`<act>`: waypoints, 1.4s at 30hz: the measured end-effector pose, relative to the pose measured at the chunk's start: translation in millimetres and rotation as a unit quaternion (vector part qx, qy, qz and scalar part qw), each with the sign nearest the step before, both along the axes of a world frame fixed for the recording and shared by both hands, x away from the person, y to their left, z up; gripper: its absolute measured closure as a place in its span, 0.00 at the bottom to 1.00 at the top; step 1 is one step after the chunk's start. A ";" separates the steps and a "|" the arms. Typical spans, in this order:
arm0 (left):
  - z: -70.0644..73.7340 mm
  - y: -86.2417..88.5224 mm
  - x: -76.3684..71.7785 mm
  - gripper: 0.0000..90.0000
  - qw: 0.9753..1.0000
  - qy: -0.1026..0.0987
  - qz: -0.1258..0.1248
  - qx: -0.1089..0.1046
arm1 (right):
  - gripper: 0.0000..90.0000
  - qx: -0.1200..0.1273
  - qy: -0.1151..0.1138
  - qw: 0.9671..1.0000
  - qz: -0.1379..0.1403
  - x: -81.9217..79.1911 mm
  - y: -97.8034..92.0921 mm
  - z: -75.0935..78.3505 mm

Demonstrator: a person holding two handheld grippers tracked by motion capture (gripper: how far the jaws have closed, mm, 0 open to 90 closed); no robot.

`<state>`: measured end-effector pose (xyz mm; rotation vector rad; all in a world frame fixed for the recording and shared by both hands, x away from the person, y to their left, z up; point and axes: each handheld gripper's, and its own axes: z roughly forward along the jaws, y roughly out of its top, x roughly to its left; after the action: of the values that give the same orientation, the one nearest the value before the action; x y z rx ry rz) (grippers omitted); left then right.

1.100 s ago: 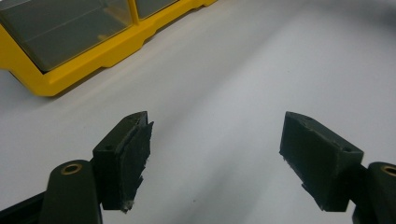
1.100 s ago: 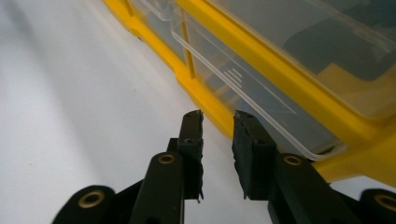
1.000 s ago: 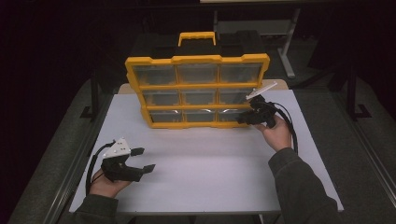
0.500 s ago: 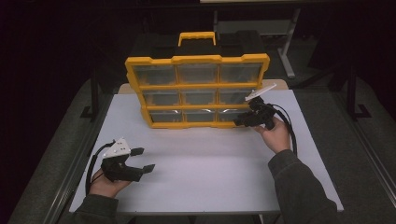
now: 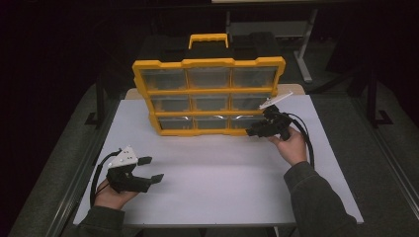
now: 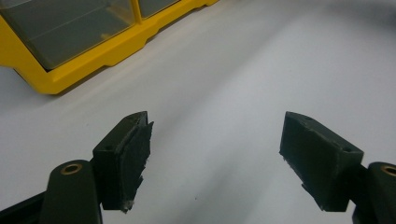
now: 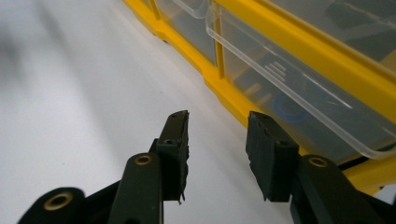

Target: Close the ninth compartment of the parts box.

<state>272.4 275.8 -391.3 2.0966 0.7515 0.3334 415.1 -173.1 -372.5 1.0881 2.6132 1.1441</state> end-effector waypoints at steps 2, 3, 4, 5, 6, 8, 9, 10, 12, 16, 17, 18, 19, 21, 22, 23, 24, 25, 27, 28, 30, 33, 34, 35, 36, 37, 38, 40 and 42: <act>0.4 0.3 -0.2 0.27 1.000 -0.001 0.000 0.000 | 0.63 0.003 -0.006 1.000 0.002 -1.6 0.0 -0.4; 0.5 0.2 -0.2 0.27 1.000 0.000 0.000 0.000 | 0.63 0.003 -0.007 1.000 0.001 -2.5 0.1 -0.5; 0.5 -0.1 -0.1 0.27 1.000 0.000 0.000 0.000 | 0.63 0.003 -0.012 1.000 0.006 -2.5 -0.4 -1.3; 0.2 -0.4 0.0 0.27 1.000 0.000 0.000 -0.001 | 0.63 0.003 -0.014 1.000 0.008 -2.8 -0.7 -1.8; 0.1 -0.4 0.4 0.27 1.000 -0.001 -0.002 0.002 | 0.62 0.003 -0.013 1.000 0.007 -3.7 -0.7 -1.9; -0.1 -0.4 0.5 0.27 1.000 0.000 -0.002 0.002 | 0.62 0.006 -0.012 1.000 0.007 -4.9 -1.3 -2.1; 0.1 -0.2 0.6 0.27 1.000 0.000 -0.003 0.003 | 0.62 0.008 -0.014 1.000 0.007 -5.2 -1.5 -2.9; 0.1 -0.3 0.4 0.27 1.000 0.000 -0.002 0.000 | 0.61 0.011 -0.006 1.000 0.001 -6.9 -0.9 -2.2; 0.1 -0.3 0.3 0.27 1.000 0.001 -0.001 -0.001 | 0.61 0.012 -0.007 1.000 0.003 -8.1 -1.8 -2.7; 0.0 -1.4 0.4 0.27 1.000 0.001 -0.001 0.000 | 0.59 0.014 -0.011 1.000 0.007 -10.3 -2.9 -4.3; 0.1 -1.4 0.6 0.27 1.000 0.001 -0.002 0.002 | 0.59 0.014 -0.011 1.000 0.007 -11.1 -3.1 -4.0; 0.0 -1.4 0.6 0.27 1.000 0.001 -0.002 0.002 | 0.59 0.014 -0.013 1.000 0.007 -11.5 -3.7 -3.9; -0.1 -1.3 0.7 0.27 1.000 0.002 -0.002 0.002 | 0.58 0.018 -0.006 1.000 0.001 -13.1 -3.5 -2.9; -0.3 -1.2 0.6 0.27 1.000 0.002 -0.002 0.000 | 0.57 0.021 -0.012 1.000 0.004 -14.1 -5.2 -3.3; -0.2 -1.1 0.6 0.27 1.000 0.002 -0.002 -0.001 | 0.57 0.021 -0.013 1.000 0.004 -14.8 -5.9 -3.3; -0.2 -1.1 0.6 0.27 1.000 0.001 -0.002 0.000 | 0.56 0.023 -0.013 1.000 0.004 -15.6 -6.4 -3.5; -0.1 -1.2 0.4 0.27 1.000 0.002 -0.002 0.000 | 0.55 0.024 -0.009 1.000 0.001 -16.9 -6.4 -3.4; 0.1 -1.2 0.3 0.27 1.000 0.002 -0.001 0.000 | 0.55 0.024 -0.009 1.000 0.001 -17.8 -6.8 -3.6; 0.1 -0.9 0.5 0.27 1.000 0.002 -0.002 0.000 | 0.54 0.025 -0.005 1.000 -0.004 -20.6 -7.4 -3.5; 0.1 -0.8 0.8 0.27 1.000 0.001 -0.003 0.000 | 0.53 0.024 -0.014 1.000 0.002 -20.5 -9.2 -4.9; 0.2 -0.7 0.9 0.27 1.000 0.002 -0.002 -0.001 | 0.52 0.026 -0.014 1.000 0.000 -22.7 -11.3 -5.1; 0.0 -1.0 1.1 0.27 1.000 0.002 -0.002 -0.002 | 0.51 0.031 -0.014 0.999 -0.001 -25.8 -14.4 -4.6; -0.1 -1.2 1.1 0.27 1.000 0.003 -0.002 -0.003 | 0.50 0.032 -0.016 0.999 -0.001 -26.8 -15.3 -4.6; -0.2 -1.4 1.1 0.27 1.000 0.003 -0.002 -0.003 | 0.50 0.034 -0.014 0.999 -0.003 -28.3 -15.9 -4.0; -0.1 -1.4 1.1 0.27 1.000 0.003 -0.003 -0.002 | 0.49 0.034 -0.008 0.999 -0.008 -30.3 -16.0 -2.9; 0.2 -1.4 1.0 0.27 1.000 0.003 -0.003 -0.003 | 0.48 0.032 -0.016 0.999 -0.004 -30.5 -17.5 -3.4; 0.3 -1.3 1.2 0.27 1.000 0.002 -0.003 -0.003 | 0.48 0.035 -0.011 0.999 -0.010 -32.3 -17.6 -2.7; 0.2 -1.0 1.3 0.27 1.000 0.002 -0.003 -0.005 | 0.47 0.036 -0.016 0.999 -0.009 -34.4 -19.7 -2.8; 0.1 -0.8 1.2 0.27 1.000 0.004 -0.002 -0.006 | 0.46 0.037 -0.019 0.999 -0.008 -37.3 -21.4 -2.7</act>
<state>273.6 275.0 -391.2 2.0884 0.7528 0.3168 377.8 -194.5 -375.2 1.0882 2.5477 1.2538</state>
